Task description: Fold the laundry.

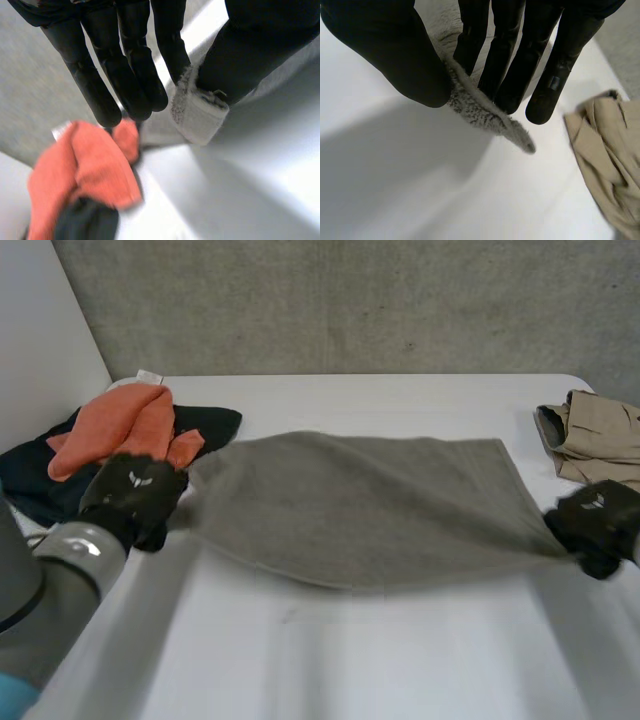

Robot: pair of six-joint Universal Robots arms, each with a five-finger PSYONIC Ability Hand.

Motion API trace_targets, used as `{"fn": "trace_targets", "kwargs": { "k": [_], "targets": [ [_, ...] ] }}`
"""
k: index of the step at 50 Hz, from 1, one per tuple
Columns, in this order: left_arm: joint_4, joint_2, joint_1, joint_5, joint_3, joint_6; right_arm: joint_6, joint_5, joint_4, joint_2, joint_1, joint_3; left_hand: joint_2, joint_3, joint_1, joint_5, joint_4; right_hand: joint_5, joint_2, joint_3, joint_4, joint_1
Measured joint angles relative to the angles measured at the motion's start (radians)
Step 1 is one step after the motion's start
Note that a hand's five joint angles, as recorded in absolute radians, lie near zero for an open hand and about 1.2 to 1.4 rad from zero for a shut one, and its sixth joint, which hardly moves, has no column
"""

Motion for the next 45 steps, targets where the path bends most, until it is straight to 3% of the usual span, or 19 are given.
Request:
{"fn": "trace_targets", "kwargs": {
  "k": [2, 8, 14, 21, 30, 36, 45],
  "targets": [
    [-0.097, 0.033, 0.017, 0.003, -0.019, 0.019, -0.117, 0.003, 0.089, -0.059, -0.044, 0.027, 0.000, 0.000, 0.000, 0.000, 0.000, 0.000, 0.000, 0.000, 0.000, 0.000],
    [-0.305, 0.111, 0.039, 0.009, -0.078, 0.090, -0.274, -0.016, 0.271, -0.181, -0.159, 0.070, 0.000, 0.000, 0.000, 0.000, 0.000, 0.000, 0.000, 0.000, 0.000, 0.000],
    [-0.346, 0.143, 0.043, 0.006, -0.100, 0.135, -0.288, -0.044, 0.299, -0.207, -0.205, 0.081, 0.000, 0.000, 0.000, 0.000, 0.000, 0.000, 0.000, 0.000, 0.000, 0.000],
    [-0.264, 0.106, 0.040, 0.005, -0.077, 0.144, -0.257, -0.047, 0.196, -0.133, -0.194, 0.070, 0.000, 0.000, 0.000, 0.000, 0.000, 0.000, 0.000, 0.000, 0.000, 0.000],
    [-0.040, -0.111, 0.030, -0.007, 0.035, 0.134, -0.113, -0.002, -0.037, 0.081, -0.059, -0.024, 0.000, 0.000, 0.000, 0.000, 0.000, 0.000, 0.000, 0.000, 0.000, 0.000],
    [0.135, -0.339, -0.003, -0.091, 0.230, 0.127, -0.043, 0.091, -0.240, 0.264, 0.060, -0.199, 0.000, 0.000, 0.000, 0.000, 0.000, 0.000, 0.000, 0.000, 0.000, 0.000],
    [0.247, -0.596, -0.038, -0.201, 0.493, 0.134, -0.027, 0.152, -0.379, 0.502, 0.122, -0.447, 0.000, 0.000, 0.000, 0.000, 0.000, 0.000, 0.000, 0.000, 0.000, 0.000]
  ]
}}
